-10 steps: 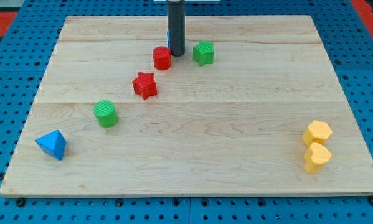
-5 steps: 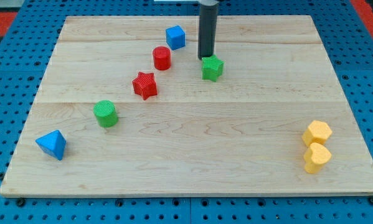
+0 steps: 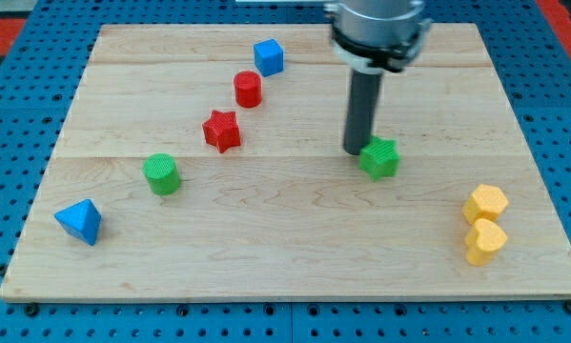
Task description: Place the green star to the top of the hexagon
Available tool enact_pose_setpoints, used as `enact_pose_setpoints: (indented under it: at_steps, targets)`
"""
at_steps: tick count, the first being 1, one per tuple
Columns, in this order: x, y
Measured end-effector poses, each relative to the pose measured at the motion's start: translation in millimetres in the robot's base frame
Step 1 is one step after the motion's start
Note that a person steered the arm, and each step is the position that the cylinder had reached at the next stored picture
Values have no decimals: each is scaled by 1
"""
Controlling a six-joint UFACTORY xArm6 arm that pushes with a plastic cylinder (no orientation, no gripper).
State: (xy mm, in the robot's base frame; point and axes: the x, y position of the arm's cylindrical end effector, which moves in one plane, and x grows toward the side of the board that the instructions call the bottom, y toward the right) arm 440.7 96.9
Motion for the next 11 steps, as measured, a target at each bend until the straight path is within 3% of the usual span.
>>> enact_pose_setpoints:
  at_steps: [1, 2, 3, 5, 6, 11]
  targets:
    - [14, 35]
    - [59, 5]
    - [57, 58]
    - [41, 30]
    - [16, 56]
    - [16, 79]
